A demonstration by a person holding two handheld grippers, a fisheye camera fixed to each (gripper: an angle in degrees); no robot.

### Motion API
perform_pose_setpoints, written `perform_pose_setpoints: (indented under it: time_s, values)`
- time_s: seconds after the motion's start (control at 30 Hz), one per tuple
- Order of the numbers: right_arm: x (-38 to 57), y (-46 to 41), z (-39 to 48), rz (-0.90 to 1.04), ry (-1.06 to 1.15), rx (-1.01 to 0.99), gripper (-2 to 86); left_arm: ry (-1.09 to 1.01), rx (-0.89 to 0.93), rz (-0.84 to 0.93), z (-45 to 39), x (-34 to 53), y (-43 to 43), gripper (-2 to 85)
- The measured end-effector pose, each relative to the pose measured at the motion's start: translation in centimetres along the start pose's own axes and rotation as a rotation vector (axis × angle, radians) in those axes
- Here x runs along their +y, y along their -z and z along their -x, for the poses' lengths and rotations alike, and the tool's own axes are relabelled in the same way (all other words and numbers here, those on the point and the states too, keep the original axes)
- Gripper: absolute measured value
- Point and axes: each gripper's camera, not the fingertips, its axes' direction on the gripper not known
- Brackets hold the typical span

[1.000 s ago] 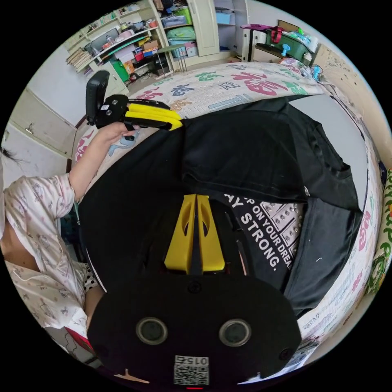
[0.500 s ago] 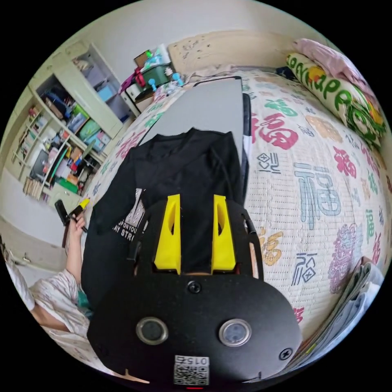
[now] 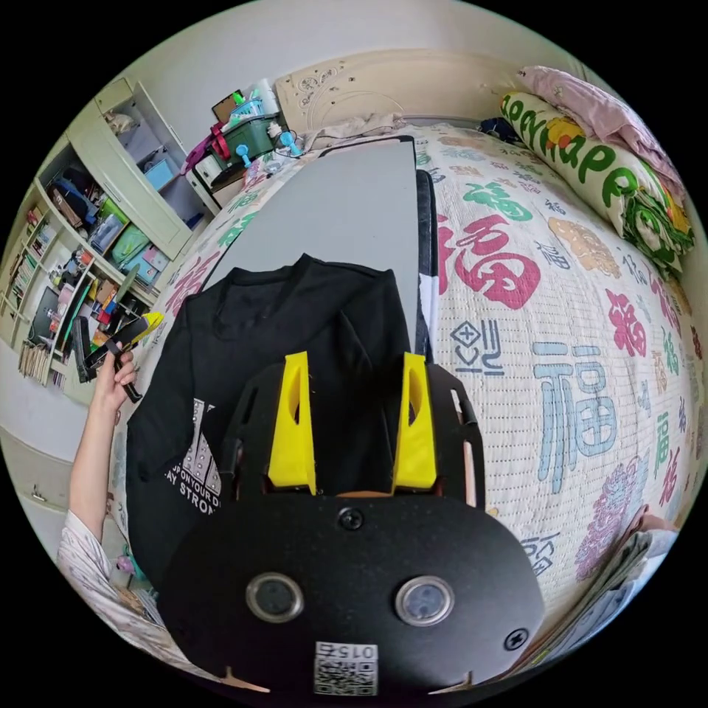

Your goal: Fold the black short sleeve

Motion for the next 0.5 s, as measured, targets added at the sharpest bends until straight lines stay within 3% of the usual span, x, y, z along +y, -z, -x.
perform_pose_setpoints:
  time_s: [0.2, 0.5]
  values:
    - [-1.1, 0.4, 5.3, -0.077, -0.065, -0.004, 16.1, 0.003, -0.107, 0.089, -0.3, -0.6, -4.6, 8.9]
    - [1.0, -0.8, 14.9, -0.03, 0.013, 0.133, 13.8, -0.015, -0.08, 0.054, -0.9, 1.5, -5.2, 5.8]
